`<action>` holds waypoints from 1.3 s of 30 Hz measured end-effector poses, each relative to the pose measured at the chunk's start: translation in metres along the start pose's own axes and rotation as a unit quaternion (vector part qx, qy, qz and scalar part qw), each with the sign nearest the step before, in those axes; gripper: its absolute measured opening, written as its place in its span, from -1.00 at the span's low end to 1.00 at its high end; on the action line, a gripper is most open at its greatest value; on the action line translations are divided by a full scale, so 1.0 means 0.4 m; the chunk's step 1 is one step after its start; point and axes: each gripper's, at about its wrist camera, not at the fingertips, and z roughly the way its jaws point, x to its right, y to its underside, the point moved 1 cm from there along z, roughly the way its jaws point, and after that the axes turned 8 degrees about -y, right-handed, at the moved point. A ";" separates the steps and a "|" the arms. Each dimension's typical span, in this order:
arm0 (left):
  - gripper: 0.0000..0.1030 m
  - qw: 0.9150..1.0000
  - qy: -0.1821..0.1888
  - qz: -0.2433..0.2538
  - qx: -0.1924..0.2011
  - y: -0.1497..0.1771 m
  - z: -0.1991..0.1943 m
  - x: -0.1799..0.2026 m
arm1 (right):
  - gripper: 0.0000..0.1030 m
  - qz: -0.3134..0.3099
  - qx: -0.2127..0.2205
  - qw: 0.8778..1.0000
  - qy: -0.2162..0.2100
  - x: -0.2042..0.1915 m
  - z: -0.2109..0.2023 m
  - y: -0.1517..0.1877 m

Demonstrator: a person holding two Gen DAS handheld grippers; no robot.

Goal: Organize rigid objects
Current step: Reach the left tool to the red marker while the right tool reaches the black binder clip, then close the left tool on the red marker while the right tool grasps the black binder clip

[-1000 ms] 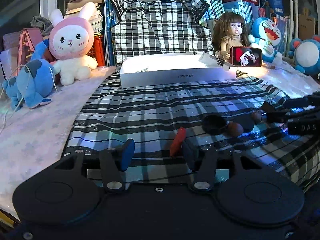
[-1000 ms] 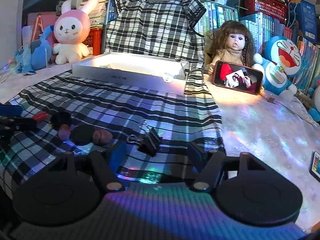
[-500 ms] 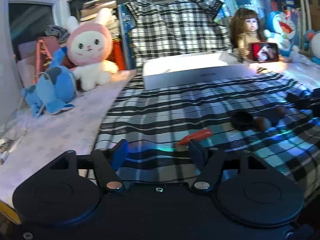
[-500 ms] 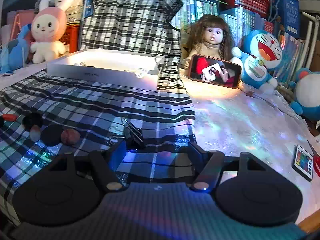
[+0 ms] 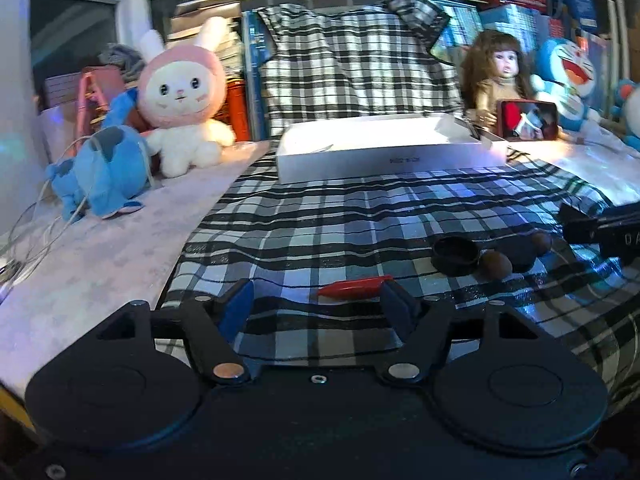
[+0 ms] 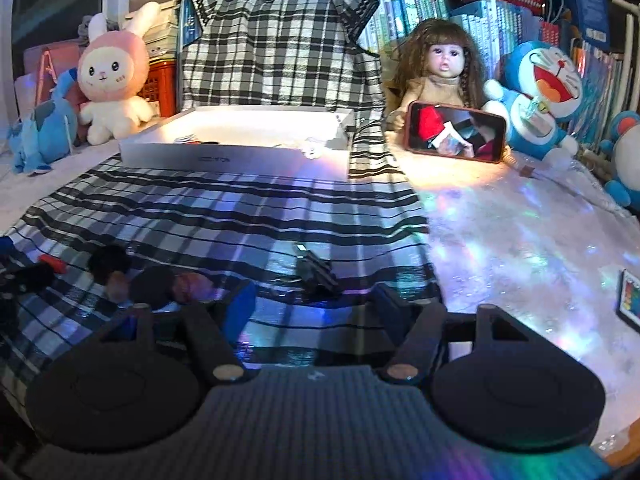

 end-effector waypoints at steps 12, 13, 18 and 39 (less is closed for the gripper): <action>0.31 0.999 0.019 -0.025 -0.007 0.003 0.009 0.013 | -0.39 0.017 -0.002 1.000 0.019 0.019 0.043 -0.016; 0.31 0.999 0.019 -0.025 -0.008 0.005 0.009 0.011 | -0.41 0.013 -0.001 1.000 0.014 0.025 0.047 -0.019; 0.22 0.999 0.024 -0.029 -0.010 0.005 0.010 0.004 | -0.42 -0.011 -0.004 1.000 -0.028 0.041 0.061 -0.031; 0.08 0.999 0.035 -0.032 -0.011 -0.002 0.020 0.007 | 0.06 -0.063 -0.015 0.992 -0.104 0.044 0.011 -0.008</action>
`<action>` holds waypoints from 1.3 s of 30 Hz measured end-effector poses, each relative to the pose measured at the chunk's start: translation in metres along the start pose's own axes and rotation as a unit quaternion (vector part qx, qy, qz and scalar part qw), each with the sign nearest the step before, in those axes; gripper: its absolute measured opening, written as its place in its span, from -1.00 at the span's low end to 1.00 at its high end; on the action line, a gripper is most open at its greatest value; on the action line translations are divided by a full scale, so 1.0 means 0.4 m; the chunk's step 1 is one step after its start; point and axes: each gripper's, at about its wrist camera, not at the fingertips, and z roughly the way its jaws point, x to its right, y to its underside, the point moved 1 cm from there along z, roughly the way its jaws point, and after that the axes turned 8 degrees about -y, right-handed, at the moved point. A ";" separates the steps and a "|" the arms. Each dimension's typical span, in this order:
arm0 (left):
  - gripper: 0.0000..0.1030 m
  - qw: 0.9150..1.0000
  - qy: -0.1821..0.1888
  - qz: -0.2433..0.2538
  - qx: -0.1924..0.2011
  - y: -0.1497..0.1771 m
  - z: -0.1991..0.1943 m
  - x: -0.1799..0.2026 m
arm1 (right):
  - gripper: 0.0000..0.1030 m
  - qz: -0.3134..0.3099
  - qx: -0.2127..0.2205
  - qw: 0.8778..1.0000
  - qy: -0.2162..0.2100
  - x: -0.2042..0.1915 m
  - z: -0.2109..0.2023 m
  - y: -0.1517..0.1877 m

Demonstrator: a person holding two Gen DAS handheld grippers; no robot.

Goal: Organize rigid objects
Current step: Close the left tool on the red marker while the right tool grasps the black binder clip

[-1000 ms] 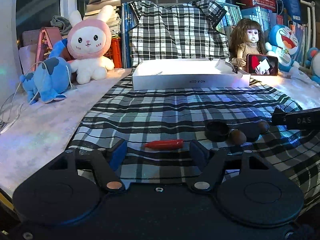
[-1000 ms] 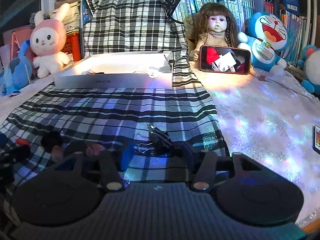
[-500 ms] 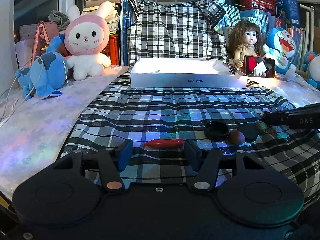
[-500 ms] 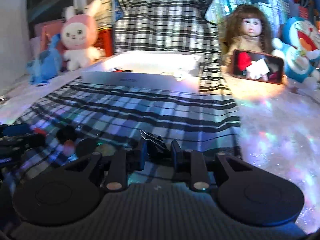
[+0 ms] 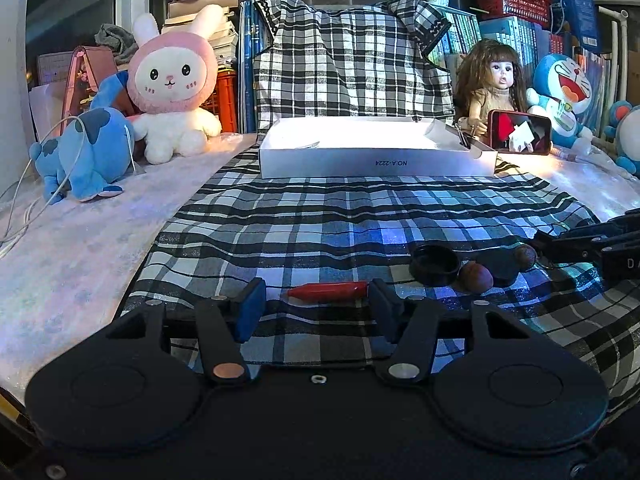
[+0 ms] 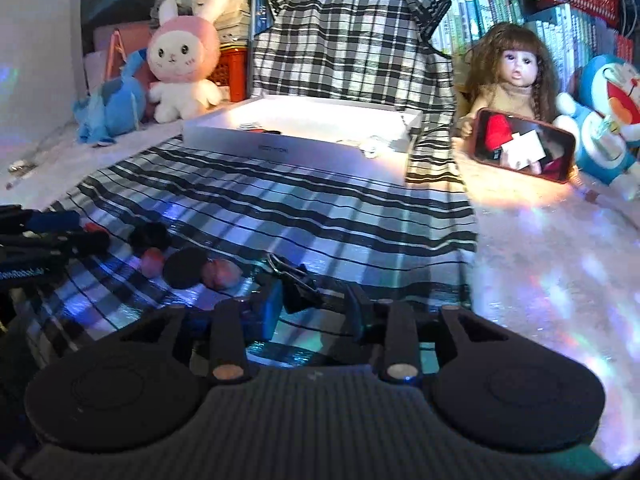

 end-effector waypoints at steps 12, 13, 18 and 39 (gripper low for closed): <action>0.08 1.000 0.005 0.001 0.000 -0.001 0.004 0.001 | 0.28 -0.021 -0.024 0.998 0.048 0.018 -0.005 -0.004; 0.08 1.000 0.004 0.001 0.000 -0.001 0.004 0.001 | 0.28 -0.024 -0.027 0.998 0.051 0.019 -0.007 -0.004; 0.08 1.000 0.005 0.001 0.000 -0.002 0.004 0.001 | 0.32 -0.020 -0.029 0.996 0.082 0.032 -0.010 -0.003; -0.18 1.000 0.016 -0.011 0.000 -0.002 0.014 0.018 | 0.32 0.106 0.017 0.993 0.043 0.008 0.005 -0.018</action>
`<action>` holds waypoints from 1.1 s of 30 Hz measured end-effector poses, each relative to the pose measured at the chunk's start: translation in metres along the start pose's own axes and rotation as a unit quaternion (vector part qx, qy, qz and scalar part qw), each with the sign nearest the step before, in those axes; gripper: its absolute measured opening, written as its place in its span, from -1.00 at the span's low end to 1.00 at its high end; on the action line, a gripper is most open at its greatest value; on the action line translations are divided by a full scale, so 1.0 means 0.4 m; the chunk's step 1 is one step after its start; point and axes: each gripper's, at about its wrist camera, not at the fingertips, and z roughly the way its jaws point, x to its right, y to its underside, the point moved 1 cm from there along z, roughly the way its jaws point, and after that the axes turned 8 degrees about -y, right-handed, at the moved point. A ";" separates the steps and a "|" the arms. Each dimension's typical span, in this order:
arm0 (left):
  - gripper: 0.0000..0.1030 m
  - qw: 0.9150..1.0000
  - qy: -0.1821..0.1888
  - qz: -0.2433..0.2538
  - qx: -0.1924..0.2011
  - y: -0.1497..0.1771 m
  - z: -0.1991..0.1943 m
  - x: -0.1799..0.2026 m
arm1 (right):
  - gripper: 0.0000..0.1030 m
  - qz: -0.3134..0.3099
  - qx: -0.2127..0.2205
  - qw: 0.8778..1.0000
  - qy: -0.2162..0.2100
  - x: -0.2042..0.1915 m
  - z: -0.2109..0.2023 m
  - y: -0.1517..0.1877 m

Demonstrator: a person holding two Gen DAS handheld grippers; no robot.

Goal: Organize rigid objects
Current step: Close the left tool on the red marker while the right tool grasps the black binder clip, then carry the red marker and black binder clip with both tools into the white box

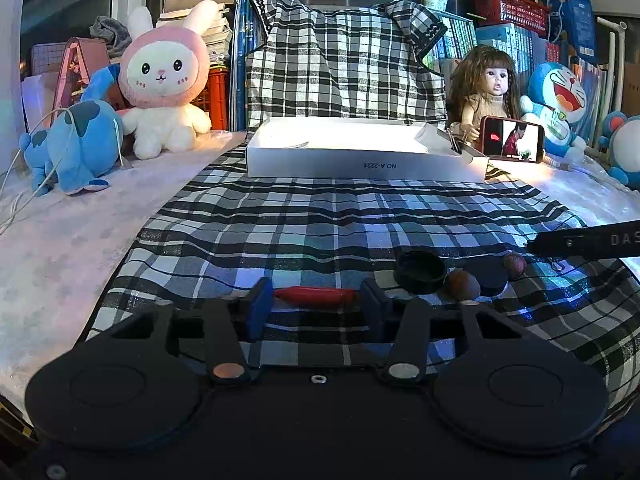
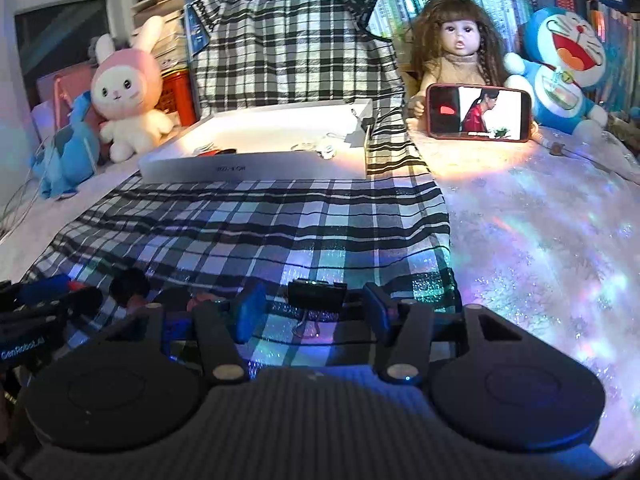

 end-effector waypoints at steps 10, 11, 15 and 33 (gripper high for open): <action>-0.18 1.000 0.009 0.001 0.002 -0.010 0.000 0.000 | -0.28 -0.016 0.006 0.999 0.028 -0.034 0.021 0.010; -0.18 1.000 0.009 0.002 0.004 -0.014 0.000 0.001 | -0.29 -0.015 0.007 0.999 0.027 -0.034 0.020 0.010; -0.18 1.000 0.011 0.006 0.007 -0.031 0.003 0.004 | -0.29 -0.016 0.009 0.999 0.029 -0.036 0.018 0.008; -0.18 0.999 0.028 -0.017 -0.008 -0.281 0.149 -0.005 | -0.29 0.020 0.029 0.999 0.015 -0.021 0.046 -0.134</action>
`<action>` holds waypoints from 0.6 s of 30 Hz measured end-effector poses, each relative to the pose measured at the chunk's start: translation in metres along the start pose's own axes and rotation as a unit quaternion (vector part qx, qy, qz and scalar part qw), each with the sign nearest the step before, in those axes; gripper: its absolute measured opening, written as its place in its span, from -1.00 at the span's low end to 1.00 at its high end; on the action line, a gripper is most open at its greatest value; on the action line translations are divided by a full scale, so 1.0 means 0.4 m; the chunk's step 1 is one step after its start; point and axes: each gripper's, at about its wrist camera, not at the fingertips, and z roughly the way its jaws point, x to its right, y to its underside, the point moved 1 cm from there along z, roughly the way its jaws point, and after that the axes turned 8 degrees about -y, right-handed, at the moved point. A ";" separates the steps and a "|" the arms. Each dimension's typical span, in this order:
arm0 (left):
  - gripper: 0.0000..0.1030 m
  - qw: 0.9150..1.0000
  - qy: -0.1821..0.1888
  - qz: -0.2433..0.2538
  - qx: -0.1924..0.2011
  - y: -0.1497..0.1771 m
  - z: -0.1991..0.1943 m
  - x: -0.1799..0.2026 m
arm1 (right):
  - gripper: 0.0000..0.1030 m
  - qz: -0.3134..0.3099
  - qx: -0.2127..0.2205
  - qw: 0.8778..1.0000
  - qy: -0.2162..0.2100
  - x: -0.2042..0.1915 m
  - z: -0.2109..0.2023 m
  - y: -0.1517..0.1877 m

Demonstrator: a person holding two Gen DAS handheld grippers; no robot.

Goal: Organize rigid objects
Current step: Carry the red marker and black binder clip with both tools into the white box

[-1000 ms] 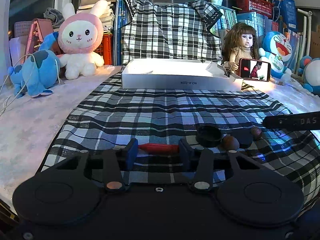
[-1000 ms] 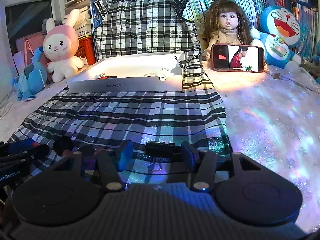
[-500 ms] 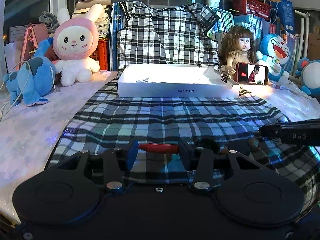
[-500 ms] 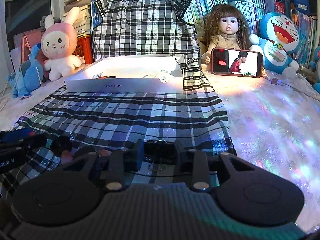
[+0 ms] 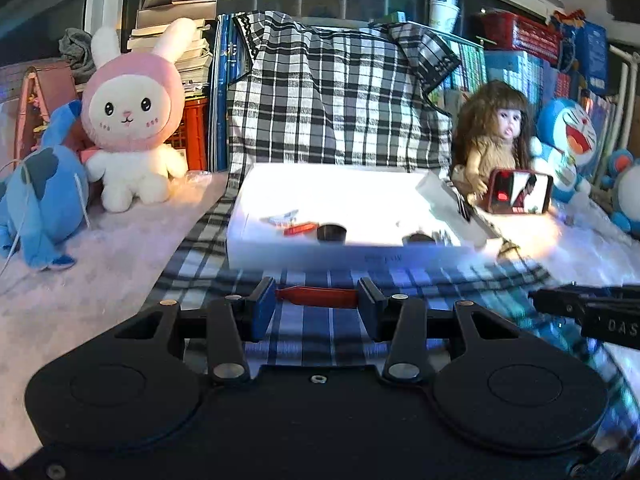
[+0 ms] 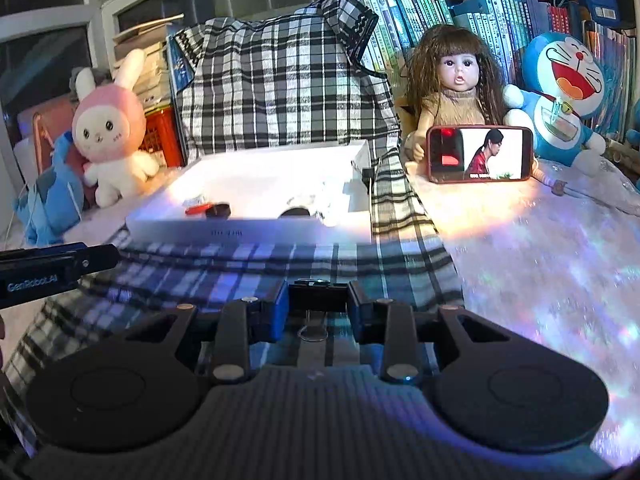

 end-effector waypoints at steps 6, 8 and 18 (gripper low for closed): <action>-0.18 0.999 0.022 -0.021 -0.012 -0.104 0.091 -0.008 | -0.29 0.014 -0.007 1.000 0.000 0.014 0.060 -0.088; -0.18 1.000 0.022 -0.017 -0.014 -0.141 0.127 -0.007 | -0.30 0.022 -0.011 1.000 -0.002 0.023 0.086 -0.122; -0.18 0.997 0.014 -0.032 -0.064 -0.255 0.359 -0.017 | -0.30 0.065 -0.045 0.997 -0.008 0.055 0.259 -0.259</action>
